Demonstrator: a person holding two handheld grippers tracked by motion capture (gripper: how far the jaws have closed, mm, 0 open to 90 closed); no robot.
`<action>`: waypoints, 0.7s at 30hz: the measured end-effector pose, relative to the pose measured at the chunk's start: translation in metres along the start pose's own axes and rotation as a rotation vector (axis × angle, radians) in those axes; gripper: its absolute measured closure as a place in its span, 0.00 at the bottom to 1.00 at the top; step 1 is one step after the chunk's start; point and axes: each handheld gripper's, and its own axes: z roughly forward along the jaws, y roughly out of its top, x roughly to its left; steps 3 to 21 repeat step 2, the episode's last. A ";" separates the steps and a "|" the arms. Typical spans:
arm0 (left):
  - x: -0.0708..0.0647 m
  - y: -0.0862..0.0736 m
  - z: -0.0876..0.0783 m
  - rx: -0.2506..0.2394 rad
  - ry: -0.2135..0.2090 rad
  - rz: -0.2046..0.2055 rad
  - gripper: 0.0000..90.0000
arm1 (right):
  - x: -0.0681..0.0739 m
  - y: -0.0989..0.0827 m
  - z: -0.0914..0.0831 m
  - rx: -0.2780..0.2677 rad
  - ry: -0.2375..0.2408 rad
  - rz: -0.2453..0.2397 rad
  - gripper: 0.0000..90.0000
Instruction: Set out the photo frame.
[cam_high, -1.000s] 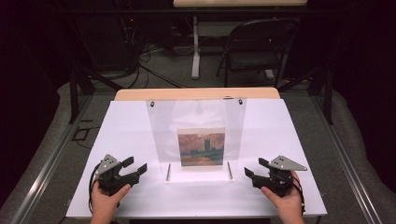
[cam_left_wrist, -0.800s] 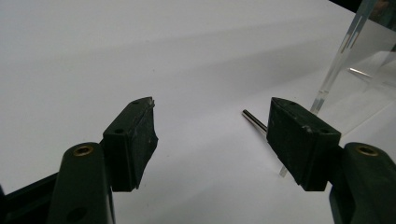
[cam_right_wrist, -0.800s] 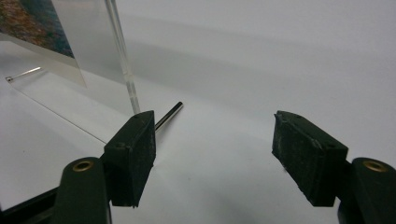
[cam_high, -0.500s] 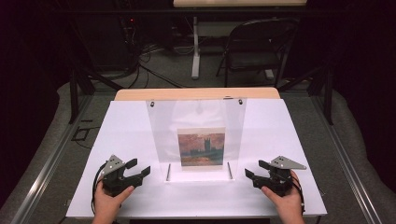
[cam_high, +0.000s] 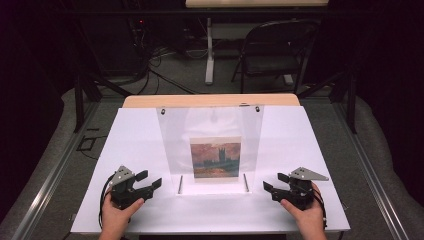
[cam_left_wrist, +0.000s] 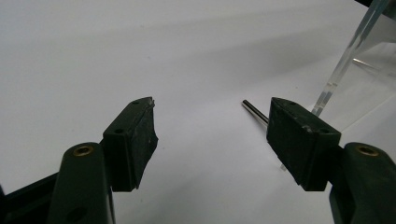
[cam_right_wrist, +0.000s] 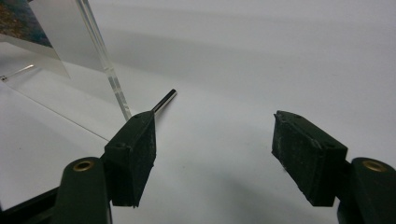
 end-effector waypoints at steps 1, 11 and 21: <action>0.000 0.000 0.000 -0.002 -0.001 -0.002 0.36 | 0.000 0.000 0.000 -0.005 -0.002 -0.002 0.34; 0.000 0.000 0.001 -0.001 -0.002 -0.002 0.36 | 0.000 0.000 -0.001 -0.011 -0.004 -0.002 0.34; 0.000 0.000 0.001 -0.001 -0.002 -0.002 0.36 | 0.000 0.000 -0.001 -0.011 -0.004 -0.002 0.34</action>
